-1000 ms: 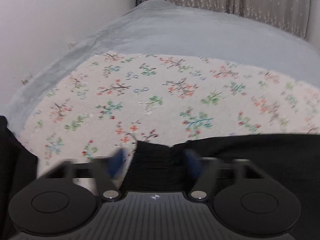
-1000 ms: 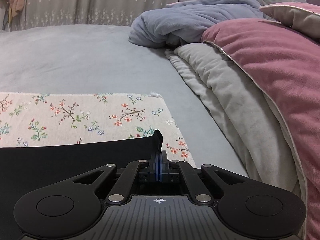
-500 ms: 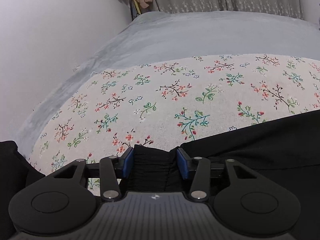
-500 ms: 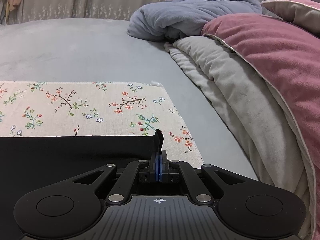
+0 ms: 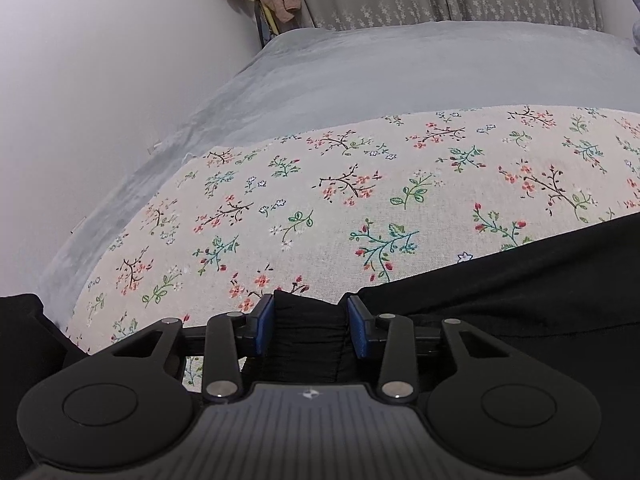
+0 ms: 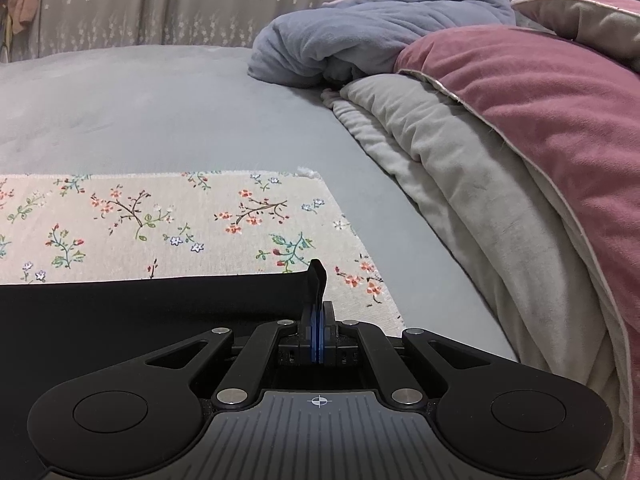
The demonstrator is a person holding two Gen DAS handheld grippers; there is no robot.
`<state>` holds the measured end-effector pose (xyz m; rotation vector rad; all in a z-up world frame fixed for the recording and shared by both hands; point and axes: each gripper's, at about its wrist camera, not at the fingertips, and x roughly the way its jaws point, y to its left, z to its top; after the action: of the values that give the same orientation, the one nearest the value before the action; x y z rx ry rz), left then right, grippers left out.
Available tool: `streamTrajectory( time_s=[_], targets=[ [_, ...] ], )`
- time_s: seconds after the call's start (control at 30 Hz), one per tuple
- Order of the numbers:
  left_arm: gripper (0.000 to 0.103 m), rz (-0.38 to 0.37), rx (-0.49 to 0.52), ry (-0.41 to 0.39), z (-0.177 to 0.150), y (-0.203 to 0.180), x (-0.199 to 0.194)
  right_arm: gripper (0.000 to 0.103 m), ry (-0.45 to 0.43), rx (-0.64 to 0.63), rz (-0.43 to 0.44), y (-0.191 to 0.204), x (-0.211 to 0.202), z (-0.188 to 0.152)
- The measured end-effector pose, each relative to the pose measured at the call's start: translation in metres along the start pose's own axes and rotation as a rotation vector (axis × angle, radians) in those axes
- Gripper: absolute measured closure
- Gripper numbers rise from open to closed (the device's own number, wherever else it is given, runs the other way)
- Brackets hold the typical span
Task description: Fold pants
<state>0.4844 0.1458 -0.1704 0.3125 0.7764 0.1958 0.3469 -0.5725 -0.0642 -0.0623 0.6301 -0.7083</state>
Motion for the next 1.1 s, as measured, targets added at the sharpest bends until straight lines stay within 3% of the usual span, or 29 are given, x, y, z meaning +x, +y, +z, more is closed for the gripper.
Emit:
streamTrajectory(
  time_s=[0.27, 0.43, 0.57, 0.67, 0.8, 0.93, 1.1],
  targets=[
    [0.060, -0.003, -0.028, -0.038, 0.003, 0.011, -0.023, 0.103, -0.048, 0.021, 0.000, -0.010, -0.026, 0.011],
    [0.061, -0.027, -0.127, -0.112, 0.006, 0.039, -0.064, 0.103, -0.131, 0.075, 0.020, -0.031, -0.072, 0.021],
    [0.061, -0.064, -0.252, -0.196, -0.010, 0.072, -0.104, 0.103, -0.229, 0.161, 0.057, -0.061, -0.128, 0.016],
    [0.061, -0.110, -0.354, -0.252, -0.037, 0.098, -0.135, 0.103, -0.316, 0.212, 0.077, -0.086, -0.177, -0.012],
    [0.061, -0.162, -0.449, -0.303, -0.082, 0.122, -0.167, 0.103, -0.356, 0.191, 0.080, -0.114, -0.227, -0.064],
    [0.061, -0.185, -0.498, -0.263, -0.125, 0.136, -0.174, 0.103, -0.283, 0.202, 0.131, -0.139, -0.261, -0.126],
    [0.057, -0.237, -0.488, -0.146, -0.160, 0.149, -0.158, 0.103, -0.144, 0.175, 0.185, -0.154, -0.285, -0.202]
  ],
)
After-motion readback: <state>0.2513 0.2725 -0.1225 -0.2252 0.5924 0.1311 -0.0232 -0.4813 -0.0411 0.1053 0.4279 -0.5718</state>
